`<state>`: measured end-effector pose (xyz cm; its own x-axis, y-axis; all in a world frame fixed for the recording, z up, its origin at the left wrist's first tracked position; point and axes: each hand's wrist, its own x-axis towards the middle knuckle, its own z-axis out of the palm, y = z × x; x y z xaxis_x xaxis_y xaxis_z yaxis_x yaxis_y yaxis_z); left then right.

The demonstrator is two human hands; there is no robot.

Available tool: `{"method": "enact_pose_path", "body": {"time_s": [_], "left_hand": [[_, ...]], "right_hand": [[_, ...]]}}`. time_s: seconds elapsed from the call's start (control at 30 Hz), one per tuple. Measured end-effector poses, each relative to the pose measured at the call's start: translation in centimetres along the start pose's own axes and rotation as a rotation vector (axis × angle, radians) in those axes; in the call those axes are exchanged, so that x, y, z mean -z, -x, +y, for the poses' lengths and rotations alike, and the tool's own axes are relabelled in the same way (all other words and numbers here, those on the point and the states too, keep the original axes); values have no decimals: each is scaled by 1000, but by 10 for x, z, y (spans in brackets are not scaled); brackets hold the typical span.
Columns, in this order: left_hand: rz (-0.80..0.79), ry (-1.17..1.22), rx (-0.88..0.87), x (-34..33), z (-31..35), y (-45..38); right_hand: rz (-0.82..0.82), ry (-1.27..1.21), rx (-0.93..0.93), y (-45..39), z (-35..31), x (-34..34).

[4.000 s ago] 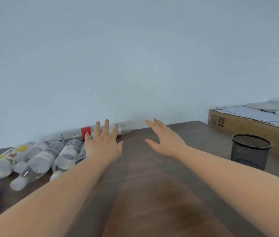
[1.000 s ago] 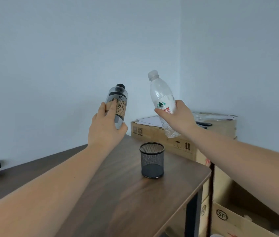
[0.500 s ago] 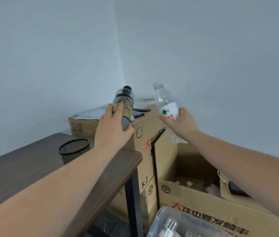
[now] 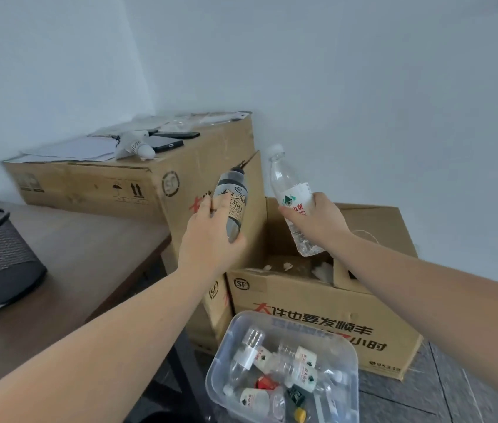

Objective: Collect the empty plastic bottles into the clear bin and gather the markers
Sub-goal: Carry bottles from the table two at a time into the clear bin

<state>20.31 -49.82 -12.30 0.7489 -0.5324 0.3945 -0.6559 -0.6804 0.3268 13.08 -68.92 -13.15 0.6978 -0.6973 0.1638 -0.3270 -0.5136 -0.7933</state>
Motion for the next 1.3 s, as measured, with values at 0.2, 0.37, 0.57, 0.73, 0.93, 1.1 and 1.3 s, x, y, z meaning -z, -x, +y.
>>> {"method": "enact_pose_path", "body": {"time_s": [0.2, 0.37, 0.57, 0.73, 0.93, 1.1, 1.3], "left_hand": [[-176, 17, 14, -72, 0, 11], [-316, -20, 0, -129, -7, 28], [-468, -61, 0, -186, -25, 54], [-621, -126, -14, -224, -48, 77], [-637, -145, -36, -259, -71, 88], [-764, -332, 43, -275, -87, 93], [-758, -318, 95, -276, -100, 90]], "right_hand": [[-40, 23, -77, -4, 64, -20], [-122, 43, -147, 0, 116, -43], [-221, 72, -195, 5, 161, -75], [-312, 128, -231, 10, 194, -107], [-399, 179, -264, 11, 223, -134], [-431, 280, -234, 8, 244, -147], [-455, 401, -250, 8, 272, -155]]}}
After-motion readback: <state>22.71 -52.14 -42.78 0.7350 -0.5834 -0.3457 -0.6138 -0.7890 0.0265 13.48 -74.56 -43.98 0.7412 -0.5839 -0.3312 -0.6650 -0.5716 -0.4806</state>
